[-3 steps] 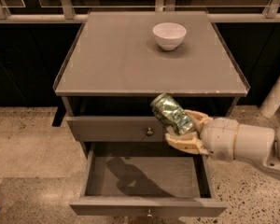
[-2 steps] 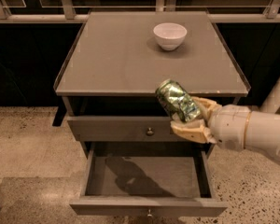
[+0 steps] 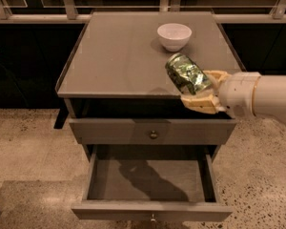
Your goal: Pick green can from middle drawer and place on counter
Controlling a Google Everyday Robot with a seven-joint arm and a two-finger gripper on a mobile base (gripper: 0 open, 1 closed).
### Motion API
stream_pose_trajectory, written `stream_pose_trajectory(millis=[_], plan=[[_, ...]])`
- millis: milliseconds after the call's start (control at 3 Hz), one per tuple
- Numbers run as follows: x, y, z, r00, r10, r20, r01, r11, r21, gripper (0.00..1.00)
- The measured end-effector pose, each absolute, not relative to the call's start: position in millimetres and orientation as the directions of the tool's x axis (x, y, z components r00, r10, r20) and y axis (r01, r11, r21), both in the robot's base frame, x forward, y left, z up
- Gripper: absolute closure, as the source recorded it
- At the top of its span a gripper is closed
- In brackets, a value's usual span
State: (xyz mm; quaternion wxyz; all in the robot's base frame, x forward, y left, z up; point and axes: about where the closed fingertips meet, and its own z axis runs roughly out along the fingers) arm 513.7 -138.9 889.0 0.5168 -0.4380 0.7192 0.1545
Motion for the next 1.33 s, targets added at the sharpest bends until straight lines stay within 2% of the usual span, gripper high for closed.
stream_pose_trajectory(millis=[333,1000,1333], plan=[[552.6,-152.0,893.2,-0.143,-0.51,-0.848,-0.779,0.587,-0.221,1.0],[620.6,-139.3,878.1,-0.124,-0.475,-0.871,-0.836,0.523,-0.166,1.0],[652.3,-127.8,857.7,-0.097,-0.42,-0.902,-0.868,0.479,-0.13,1.0]])
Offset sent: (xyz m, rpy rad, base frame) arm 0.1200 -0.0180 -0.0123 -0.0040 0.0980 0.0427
